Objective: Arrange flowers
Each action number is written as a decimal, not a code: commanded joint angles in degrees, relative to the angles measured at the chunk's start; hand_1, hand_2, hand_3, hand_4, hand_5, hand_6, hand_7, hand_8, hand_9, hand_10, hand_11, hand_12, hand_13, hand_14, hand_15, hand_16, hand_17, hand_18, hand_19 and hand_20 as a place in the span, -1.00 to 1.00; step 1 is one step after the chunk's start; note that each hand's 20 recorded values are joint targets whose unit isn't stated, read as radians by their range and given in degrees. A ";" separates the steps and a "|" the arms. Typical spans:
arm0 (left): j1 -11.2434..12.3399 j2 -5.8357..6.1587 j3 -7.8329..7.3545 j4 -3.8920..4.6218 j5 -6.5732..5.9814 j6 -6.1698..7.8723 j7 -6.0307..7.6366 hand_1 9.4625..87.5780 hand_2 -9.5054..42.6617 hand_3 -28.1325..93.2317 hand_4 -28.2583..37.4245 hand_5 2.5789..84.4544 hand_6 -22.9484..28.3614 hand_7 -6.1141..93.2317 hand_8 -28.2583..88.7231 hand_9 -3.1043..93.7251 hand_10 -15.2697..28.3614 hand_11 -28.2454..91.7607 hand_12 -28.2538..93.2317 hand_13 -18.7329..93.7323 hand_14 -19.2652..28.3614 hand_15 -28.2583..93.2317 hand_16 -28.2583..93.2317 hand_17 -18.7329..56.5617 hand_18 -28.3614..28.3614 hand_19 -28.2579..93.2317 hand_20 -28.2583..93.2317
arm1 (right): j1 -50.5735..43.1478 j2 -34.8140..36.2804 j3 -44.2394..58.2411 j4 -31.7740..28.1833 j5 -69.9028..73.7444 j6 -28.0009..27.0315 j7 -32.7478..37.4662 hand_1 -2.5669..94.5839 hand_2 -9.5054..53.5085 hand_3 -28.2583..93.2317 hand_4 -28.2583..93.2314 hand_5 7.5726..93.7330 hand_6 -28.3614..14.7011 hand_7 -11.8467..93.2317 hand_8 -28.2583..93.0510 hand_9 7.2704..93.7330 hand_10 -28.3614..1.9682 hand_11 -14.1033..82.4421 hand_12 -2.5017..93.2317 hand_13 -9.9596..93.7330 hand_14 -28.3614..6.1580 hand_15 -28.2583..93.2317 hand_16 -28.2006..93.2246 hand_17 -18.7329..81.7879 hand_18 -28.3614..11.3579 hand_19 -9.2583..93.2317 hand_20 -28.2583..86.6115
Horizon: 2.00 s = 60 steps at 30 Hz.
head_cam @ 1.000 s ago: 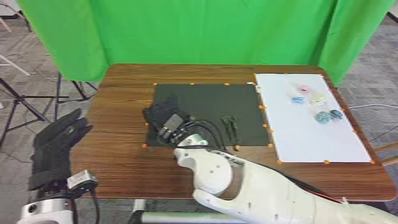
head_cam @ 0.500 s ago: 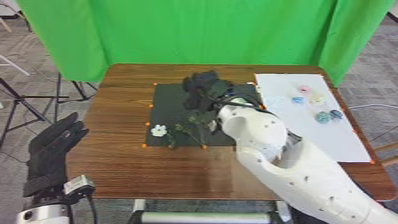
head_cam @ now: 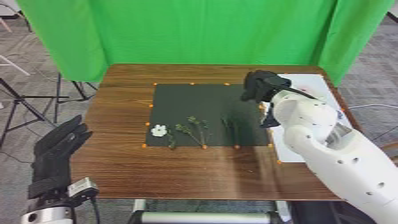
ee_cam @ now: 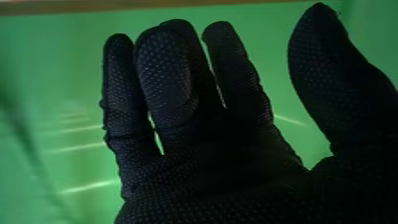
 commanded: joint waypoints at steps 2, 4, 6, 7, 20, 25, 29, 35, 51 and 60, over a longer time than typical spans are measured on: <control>0.72 -0.90 0.14 -0.65 0.77 0.28 -0.18 -0.56 -0.51 0.80 -0.72 -0.05 0.33 -0.56 -0.70 -0.24 0.61 0.11 -0.42 -0.26 0.92 0.54 -0.82 -0.75 0.75 0.44 -0.48 | -2.93 5.54 5.42 3.94 5.08 -2.00 11.62 -0.32 -0.73 0.84 -0.92 0.07 -0.13 -0.44 -0.71 0.06 -0.52 -0.23 -0.61 0.32 -0.12 0.74 -0.30 -0.05 -0.75 0.91 -0.48; 0.59 -0.94 0.21 -0.65 0.79 0.22 -0.34 -0.56 -0.51 0.80 -0.73 -0.05 0.33 -0.56 -0.70 -0.24 0.61 0.11 -0.42 -0.26 0.92 0.54 -0.82 -0.75 0.75 0.44 -0.48 | -3.63 5.43 6.72 5.04 7.64 -2.93 15.19 -0.32 -0.73 0.83 -0.91 0.07 -0.14 -0.46 -0.70 0.06 -0.54 -0.24 -0.61 0.33 -0.13 0.74 -0.30 -0.04 -0.76 0.93 -0.49; 0.49 -0.98 0.27 -0.63 0.83 0.15 -0.35 -0.56 -0.51 0.81 -0.73 -0.05 0.34 -0.56 -0.70 -0.24 0.61 0.11 -0.42 -0.26 0.92 0.54 -0.82 -0.75 0.75 0.44 -0.48 | -4.42 5.54 7.57 6.04 8.87 -2.94 17.01 -0.32 -0.73 0.82 -0.91 0.06 -0.17 -0.48 -0.69 0.05 -0.59 -0.26 -0.61 0.33 -0.16 0.75 -0.30 -0.01 -0.78 0.96 -0.50; 0.36 -1.11 0.30 -0.60 0.99 -0.01 -0.57 -0.56 -0.51 0.81 -0.73 -0.05 0.34 -0.56 -0.70 -0.24 0.61 0.11 -0.42 -0.26 0.93 0.54 -0.82 -0.75 0.75 0.44 -0.48 | -4.70 5.66 7.79 6.59 9.20 -3.04 17.92 -0.33 -0.73 0.82 -0.91 0.05 -0.18 -0.48 -0.69 0.04 -0.60 -0.26 -0.61 0.33 -0.17 0.75 -0.30 0.00 -0.79 0.96 -0.51; -0.47 -0.87 1.27 -0.40 0.82 0.00 -0.38 -0.55 -0.50 0.81 -0.72 -0.05 0.33 -0.56 -0.70 -0.24 0.61 0.11 -0.42 -0.26 0.93 0.55 -0.82 -0.75 0.75 0.44 -0.48 | -3.78 10.44 4.52 10.42 7.97 3.20 21.22 -0.32 -0.73 0.82 -0.90 0.02 -0.21 -0.50 -0.68 0.01 -0.65 -0.29 -0.61 0.33 -0.19 0.76 -0.31 0.05 -0.77 1.00 -0.58; -0.76 -1.19 1.23 -0.33 1.17 -0.41 -0.82 -0.55 -0.50 0.81 -0.72 -0.05 0.34 -0.56 -0.70 -0.24 0.61 0.11 -0.42 -0.25 0.93 0.55 -0.82 -0.75 0.75 0.44 -0.48 | -4.82 11.17 5.10 9.05 5.91 6.28 19.82 -0.31 -0.73 0.82 -0.91 0.05 -0.20 -0.48 -0.69 0.04 -0.63 -0.27 -0.61 0.36 -0.16 0.77 -0.31 0.07 -0.76 1.00 -0.56; -0.66 -1.34 1.19 -0.34 1.24 -0.58 -0.88 -0.55 -0.50 0.81 -0.72 -0.05 0.34 -0.56 -0.70 -0.24 0.61 0.11 -0.42 -0.25 0.93 0.55 -0.82 -0.75 0.75 0.44 -0.48 | -3.56 12.41 3.08 8.96 4.94 9.09 20.12 -0.31 -0.74 0.82 -0.91 0.06 -0.19 -0.48 -0.69 0.05 -0.61 -0.25 -0.61 0.37 -0.13 0.77 -0.31 0.08 -0.75 1.00 -0.54; -0.74 -1.54 1.19 -0.32 1.31 -0.67 -0.97 -0.55 -0.50 0.81 -0.73 -0.05 0.34 -0.56 -0.70 -0.24 0.61 0.11 -0.42 -0.25 0.94 0.55 -0.82 -0.75 0.75 0.45 -0.48 | -3.89 11.37 4.79 9.85 6.73 4.36 22.62 -0.31 -0.75 0.81 -0.90 0.06 -0.19 -0.48 -0.69 0.06 -0.62 -0.24 -0.61 0.37 -0.13 0.77 -0.30 0.09 -0.76 1.00 -0.52; -1.04 -1.03 1.53 -0.13 0.69 -0.33 -0.58 -0.55 -0.50 0.81 -0.72 -0.05 0.34 -0.56 -0.70 -0.24 0.61 0.12 -0.42 -0.25 0.94 0.55 -0.82 -0.75 0.75 0.45 -0.48 | -6.04 10.21 6.73 11.45 10.23 2.38 24.51 -0.31 -0.75 0.81 -0.91 0.05 -0.20 -0.50 -0.68 0.05 -0.69 -0.28 -0.62 0.37 -0.18 0.77 -0.30 0.09 -0.78 1.00 -0.52; -1.66 -1.54 1.63 -0.01 1.37 -1.10 -1.29 -0.55 -0.50 0.81 -0.72 -0.04 0.34 -0.56 -0.70 -0.24 0.62 0.11 -0.42 -0.25 0.94 0.55 -0.82 -0.75 0.75 0.45 -0.48 | -7.39 8.46 7.70 12.09 11.84 1.78 24.11 -0.29 -0.74 0.80 -0.91 0.05 -0.19 -0.49 -0.69 0.07 -0.67 -0.28 -0.62 0.37 -0.17 0.77 -0.30 0.09 -0.78 1.00 -0.52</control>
